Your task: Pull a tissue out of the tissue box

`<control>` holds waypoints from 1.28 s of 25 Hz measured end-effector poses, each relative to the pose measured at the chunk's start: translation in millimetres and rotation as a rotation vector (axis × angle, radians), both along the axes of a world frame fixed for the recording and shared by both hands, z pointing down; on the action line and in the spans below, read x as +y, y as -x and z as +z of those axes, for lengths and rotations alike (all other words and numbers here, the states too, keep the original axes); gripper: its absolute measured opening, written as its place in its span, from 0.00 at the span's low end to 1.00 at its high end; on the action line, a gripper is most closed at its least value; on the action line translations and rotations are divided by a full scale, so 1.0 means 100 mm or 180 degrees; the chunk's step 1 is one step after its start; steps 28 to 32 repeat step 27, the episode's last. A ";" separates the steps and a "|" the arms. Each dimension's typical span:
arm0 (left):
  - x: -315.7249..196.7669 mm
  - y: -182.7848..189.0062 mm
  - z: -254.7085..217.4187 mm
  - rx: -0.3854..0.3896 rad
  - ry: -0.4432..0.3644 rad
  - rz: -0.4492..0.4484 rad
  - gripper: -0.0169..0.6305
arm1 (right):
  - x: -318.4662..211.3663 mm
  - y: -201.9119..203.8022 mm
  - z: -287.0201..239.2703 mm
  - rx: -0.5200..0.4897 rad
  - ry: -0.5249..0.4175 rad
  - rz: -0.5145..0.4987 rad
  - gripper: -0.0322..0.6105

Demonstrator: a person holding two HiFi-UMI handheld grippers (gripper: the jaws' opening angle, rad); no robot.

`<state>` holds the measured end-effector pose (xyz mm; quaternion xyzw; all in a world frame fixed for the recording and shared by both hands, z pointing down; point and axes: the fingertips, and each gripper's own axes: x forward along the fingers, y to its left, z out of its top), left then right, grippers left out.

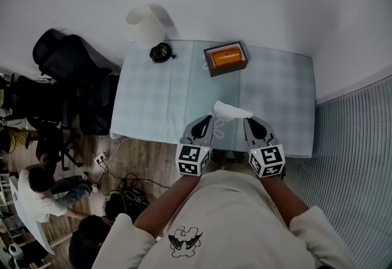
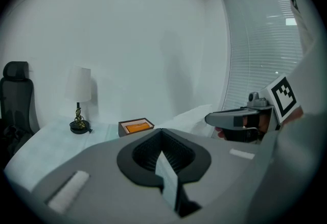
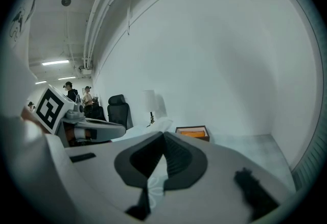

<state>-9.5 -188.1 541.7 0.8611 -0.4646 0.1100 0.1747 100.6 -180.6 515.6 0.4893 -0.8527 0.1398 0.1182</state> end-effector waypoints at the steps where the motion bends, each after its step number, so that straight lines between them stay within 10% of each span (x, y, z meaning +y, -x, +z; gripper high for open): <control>1: 0.01 -0.01 0.00 0.0006 0.0002 0.0008 0.04 | 0.01 0.01 0.01 0.0021 0.0006 0.0002 0.07; 32: -0.08 -0.03 0.08 0.0033 0.0096 -0.0011 0.04 | -0.03 0.11 0.07 0.0047 0.0049 -0.0014 0.07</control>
